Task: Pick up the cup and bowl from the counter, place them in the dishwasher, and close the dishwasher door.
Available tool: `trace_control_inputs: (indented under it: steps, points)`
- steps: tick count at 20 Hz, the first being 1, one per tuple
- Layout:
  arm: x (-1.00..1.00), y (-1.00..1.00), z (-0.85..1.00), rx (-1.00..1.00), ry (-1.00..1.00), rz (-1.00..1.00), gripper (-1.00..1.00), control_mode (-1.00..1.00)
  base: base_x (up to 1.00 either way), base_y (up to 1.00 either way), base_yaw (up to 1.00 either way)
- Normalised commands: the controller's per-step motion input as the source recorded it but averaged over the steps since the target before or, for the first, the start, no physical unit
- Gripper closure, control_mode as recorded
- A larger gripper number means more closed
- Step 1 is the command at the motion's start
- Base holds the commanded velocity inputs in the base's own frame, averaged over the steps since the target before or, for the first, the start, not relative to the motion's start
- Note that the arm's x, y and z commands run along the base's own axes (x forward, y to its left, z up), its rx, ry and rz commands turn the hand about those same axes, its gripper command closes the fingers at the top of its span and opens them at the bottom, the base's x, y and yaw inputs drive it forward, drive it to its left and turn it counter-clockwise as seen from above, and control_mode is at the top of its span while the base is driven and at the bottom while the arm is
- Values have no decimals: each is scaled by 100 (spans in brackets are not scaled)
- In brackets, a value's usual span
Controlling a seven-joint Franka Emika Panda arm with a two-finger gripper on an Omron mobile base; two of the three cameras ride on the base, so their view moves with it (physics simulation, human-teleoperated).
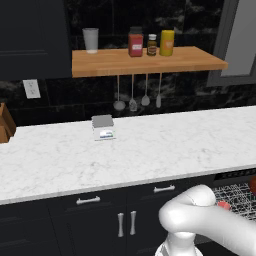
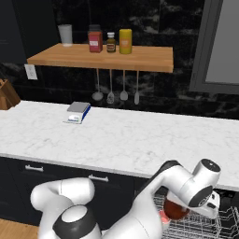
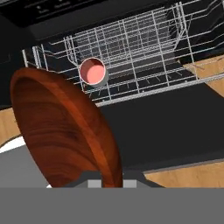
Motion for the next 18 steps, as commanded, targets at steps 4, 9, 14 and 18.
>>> trace_control_inputs:
  steps: [4,9,14,18]
  points:
    - [0,4,-73,0,4,19,100,-100,0,0,0]
    - [0,0,-31,0,0,15,100,-100,0,0,0]
    - [0,-3,-12,0,-3,3,100,-100,0,0,0]
    - [8,-8,-8,2,-1,-4,100,-100,0,0,0]
